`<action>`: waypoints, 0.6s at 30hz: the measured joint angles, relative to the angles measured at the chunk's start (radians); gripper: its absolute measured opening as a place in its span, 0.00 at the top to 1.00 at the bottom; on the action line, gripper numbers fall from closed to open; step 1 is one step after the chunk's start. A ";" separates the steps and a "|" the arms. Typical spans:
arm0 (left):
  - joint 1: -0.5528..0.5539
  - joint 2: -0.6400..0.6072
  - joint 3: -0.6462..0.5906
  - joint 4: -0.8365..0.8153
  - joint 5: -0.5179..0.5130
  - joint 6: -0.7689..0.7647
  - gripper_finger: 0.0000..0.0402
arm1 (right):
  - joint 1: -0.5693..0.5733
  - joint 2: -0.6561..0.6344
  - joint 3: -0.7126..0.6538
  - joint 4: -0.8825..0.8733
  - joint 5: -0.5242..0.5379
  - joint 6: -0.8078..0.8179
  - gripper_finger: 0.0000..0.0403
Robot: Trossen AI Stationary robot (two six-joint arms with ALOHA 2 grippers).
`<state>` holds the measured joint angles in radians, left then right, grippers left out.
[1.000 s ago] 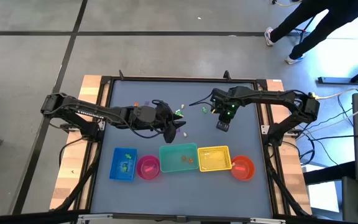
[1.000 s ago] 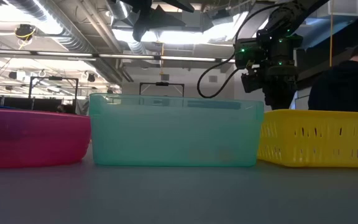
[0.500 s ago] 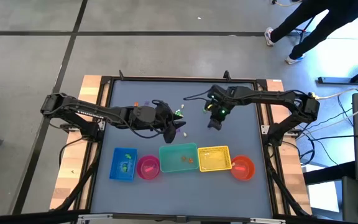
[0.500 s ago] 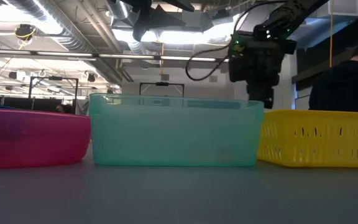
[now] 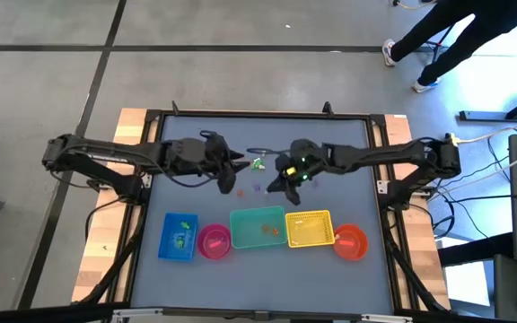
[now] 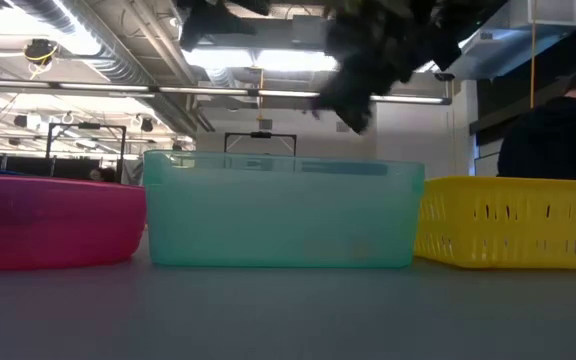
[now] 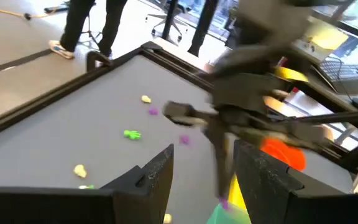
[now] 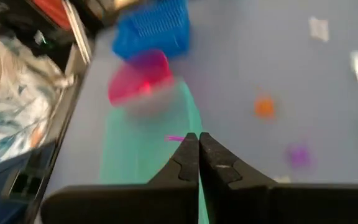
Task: Sort Halloween decoration
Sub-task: Put the purple spider toy into the pink bin
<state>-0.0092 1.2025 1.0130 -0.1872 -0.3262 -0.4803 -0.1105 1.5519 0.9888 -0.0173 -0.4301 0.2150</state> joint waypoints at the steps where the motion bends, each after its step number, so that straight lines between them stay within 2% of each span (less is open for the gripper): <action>1: 0.005 -0.017 0.000 -0.028 -0.001 -0.006 0.62 | 0.021 0.003 0.000 0.047 0.015 0.001 1.00; 7: 0.027 -0.082 0.001 -0.124 -0.005 -0.007 0.62 | 0.138 0.090 0.001 0.350 0.121 -0.002 1.00; 14: 0.050 -0.100 0.001 -0.139 -0.025 -0.007 0.62 | 0.224 0.252 0.006 0.667 0.144 -0.004 1.00; 18: 0.063 -0.099 0.001 -0.146 -0.031 -0.007 0.62 | 0.253 0.355 0.091 0.675 0.169 -0.027 1.00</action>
<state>0.0534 1.1034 1.0142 -0.3329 -0.3576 -0.4873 0.1420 1.9069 1.0795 0.6572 -0.2610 0.1878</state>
